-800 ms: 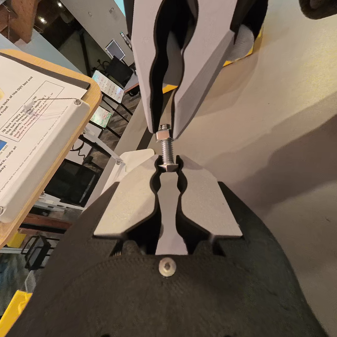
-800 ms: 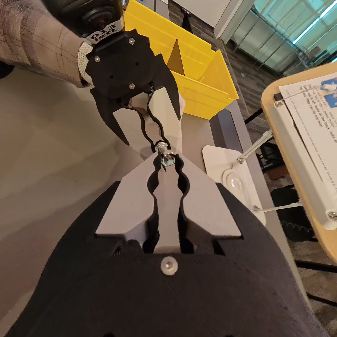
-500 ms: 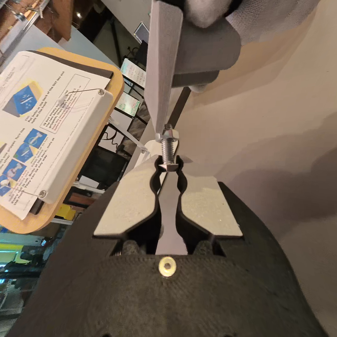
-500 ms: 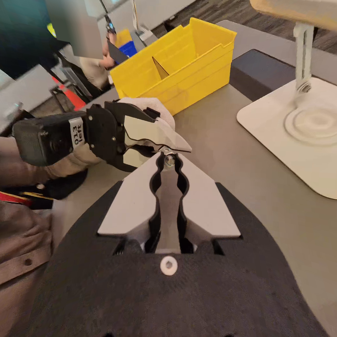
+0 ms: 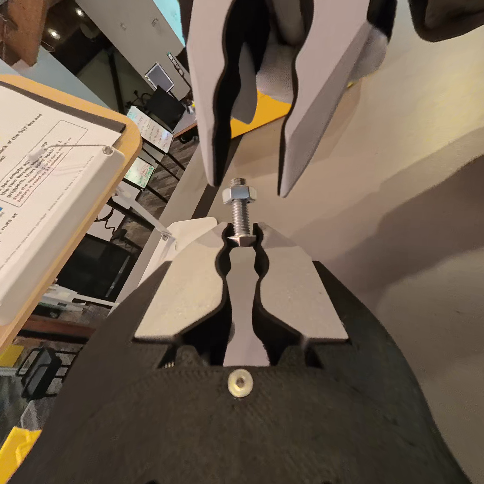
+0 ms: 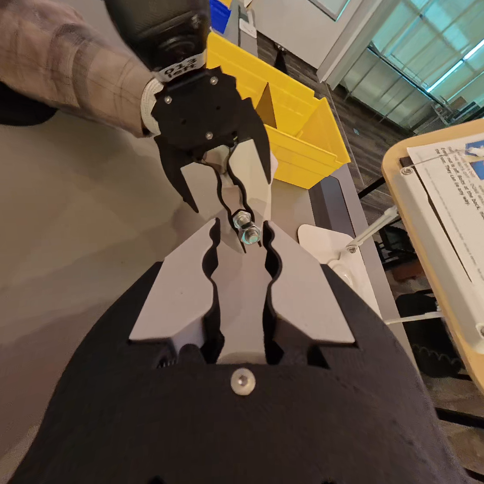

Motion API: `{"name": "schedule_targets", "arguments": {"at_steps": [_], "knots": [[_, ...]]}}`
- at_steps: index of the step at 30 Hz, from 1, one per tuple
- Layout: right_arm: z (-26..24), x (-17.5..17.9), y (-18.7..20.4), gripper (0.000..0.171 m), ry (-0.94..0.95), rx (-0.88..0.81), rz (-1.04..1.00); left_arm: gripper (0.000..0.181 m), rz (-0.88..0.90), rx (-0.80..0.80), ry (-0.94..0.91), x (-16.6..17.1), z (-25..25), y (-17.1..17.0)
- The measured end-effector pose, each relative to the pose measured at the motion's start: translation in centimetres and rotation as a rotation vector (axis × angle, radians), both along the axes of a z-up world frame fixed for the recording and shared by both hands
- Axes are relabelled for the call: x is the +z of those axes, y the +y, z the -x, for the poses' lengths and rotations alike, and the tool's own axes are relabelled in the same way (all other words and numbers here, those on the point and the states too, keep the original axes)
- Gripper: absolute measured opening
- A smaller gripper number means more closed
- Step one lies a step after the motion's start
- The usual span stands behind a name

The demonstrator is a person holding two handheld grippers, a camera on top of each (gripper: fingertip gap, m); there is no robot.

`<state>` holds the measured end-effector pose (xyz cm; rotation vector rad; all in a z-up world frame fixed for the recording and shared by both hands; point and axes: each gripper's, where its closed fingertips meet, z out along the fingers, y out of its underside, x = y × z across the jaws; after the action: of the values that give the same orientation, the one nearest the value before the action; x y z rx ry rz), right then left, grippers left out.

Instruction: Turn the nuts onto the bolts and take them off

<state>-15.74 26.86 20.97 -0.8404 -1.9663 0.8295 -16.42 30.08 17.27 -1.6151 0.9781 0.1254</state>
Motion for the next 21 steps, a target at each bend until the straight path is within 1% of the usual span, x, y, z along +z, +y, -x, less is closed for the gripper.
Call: {"name": "schedule_targets", "arguments": {"at_steps": [1,4,6,10,12,13,14,15,17,21], "knots": [[-0.01,-0.24,-0.02,0.028,-0.007,0.001,-0.023,0.014,0.003,-0.012,-0.003,0.01,-0.2,-0.13],[0.03,-0.42,-0.04,0.018,-0.014,-0.001,-0.042,0.014,0.007,-0.034,0.008,-0.14,-0.59,-0.4],[0.06,-0.08,-0.29,0.0,-0.008,0.009,-0.007,0.014,0.002,-0.034,0.007,-0.07,-0.71,-0.39],[0.4,-0.53,0.03,0.0,-0.07,-0.036,0.092,0.015,-0.013,0.002,0.025,-0.04,-0.23,-0.01],[0.38,-0.51,-0.16,0.0,-0.059,-0.02,0.088,0.015,-0.016,0.003,0.016,0.05,-0.16,0.0],[0.38,-0.28,-0.2,0.003,-0.041,-0.016,0.082,0.015,-0.015,0.006,0.012,0.15,-0.08,0.01],[0.38,-0.15,-0.09,0.018,-0.037,-0.022,0.082,0.014,-0.016,0.008,0.011,0.23,0.01,0.01],[0.26,-0.06,-0.07,0.022,-0.035,-0.019,0.073,0.014,-0.016,0.007,0.009,0.27,0.06,-0.01],[0.13,0.16,0.01,0.026,-0.013,-0.013,0.047,0.014,-0.014,0.002,0.003,0.32,0.03,-0.08],[0.19,-0.34,0.33,0.024,-0.017,-0.021,-0.005,0.014,-0.006,-0.026,-0.01,0.4,-0.45,-0.38]]}}
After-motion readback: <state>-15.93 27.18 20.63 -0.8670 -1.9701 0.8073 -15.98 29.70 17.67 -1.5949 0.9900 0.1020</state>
